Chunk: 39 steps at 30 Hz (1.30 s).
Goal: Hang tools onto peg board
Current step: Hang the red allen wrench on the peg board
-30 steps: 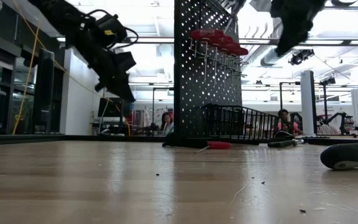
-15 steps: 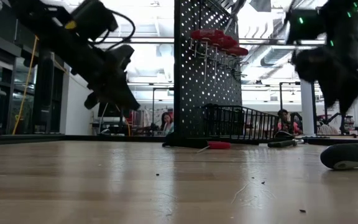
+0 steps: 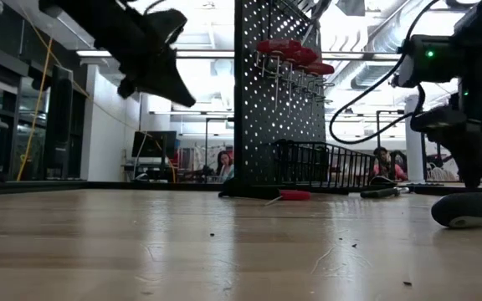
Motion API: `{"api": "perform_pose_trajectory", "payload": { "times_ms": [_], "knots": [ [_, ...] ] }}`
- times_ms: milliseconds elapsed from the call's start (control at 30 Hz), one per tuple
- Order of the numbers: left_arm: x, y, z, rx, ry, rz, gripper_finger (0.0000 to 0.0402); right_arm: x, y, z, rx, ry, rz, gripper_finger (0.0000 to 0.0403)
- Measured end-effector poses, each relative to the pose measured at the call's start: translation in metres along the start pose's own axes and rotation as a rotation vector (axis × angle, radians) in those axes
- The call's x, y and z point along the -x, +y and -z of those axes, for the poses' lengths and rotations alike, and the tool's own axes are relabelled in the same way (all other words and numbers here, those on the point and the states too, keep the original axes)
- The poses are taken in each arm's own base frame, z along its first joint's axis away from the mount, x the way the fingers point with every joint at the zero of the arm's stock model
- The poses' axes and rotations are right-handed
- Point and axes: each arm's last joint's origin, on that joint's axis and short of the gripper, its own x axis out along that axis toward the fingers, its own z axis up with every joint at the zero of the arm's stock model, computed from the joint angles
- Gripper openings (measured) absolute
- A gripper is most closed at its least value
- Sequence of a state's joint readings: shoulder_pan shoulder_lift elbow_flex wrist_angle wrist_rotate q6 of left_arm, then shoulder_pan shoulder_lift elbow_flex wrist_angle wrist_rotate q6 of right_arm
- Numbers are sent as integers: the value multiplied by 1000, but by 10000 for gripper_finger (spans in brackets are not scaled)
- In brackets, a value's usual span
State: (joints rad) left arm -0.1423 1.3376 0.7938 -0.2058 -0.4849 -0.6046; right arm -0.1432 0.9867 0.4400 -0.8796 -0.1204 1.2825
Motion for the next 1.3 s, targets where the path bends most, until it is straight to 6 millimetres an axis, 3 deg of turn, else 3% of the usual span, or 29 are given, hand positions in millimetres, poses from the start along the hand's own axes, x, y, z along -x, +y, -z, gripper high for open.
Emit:
{"api": "perform_pose_trajectory", "payload": {
  "times_ms": [200, 500, 800, 900, 1033, 1167, 1300],
  "knots": [
    [3, -1, -3, -100, -41, -59, 0, -1, 5, 2, -155, -34, -32, 147],
    [13, -14, 8, -154, -62, -79, 0, -3, 8, 15, -366, -16, -27, 113],
    [26, -29, 20, -140, -90, -58, 0, -24, 18, 27, -458, -18, 94, 110],
    [31, -34, 24, -100, -115, -49, 0, -32, 22, 31, -434, -41, 126, 87],
    [42, -46, 29, -87, -144, 21, 0, -31, 33, 40, -319, -38, 124, 14],
    [62, -54, 31, -143, -199, 77, 0, -21, 40, 50, -162, -11, 135, 3],
    [86, -53, 17, -170, -295, 144, 0, -5, 56, 64, 15, 4, 74, 2]
  ]
}}
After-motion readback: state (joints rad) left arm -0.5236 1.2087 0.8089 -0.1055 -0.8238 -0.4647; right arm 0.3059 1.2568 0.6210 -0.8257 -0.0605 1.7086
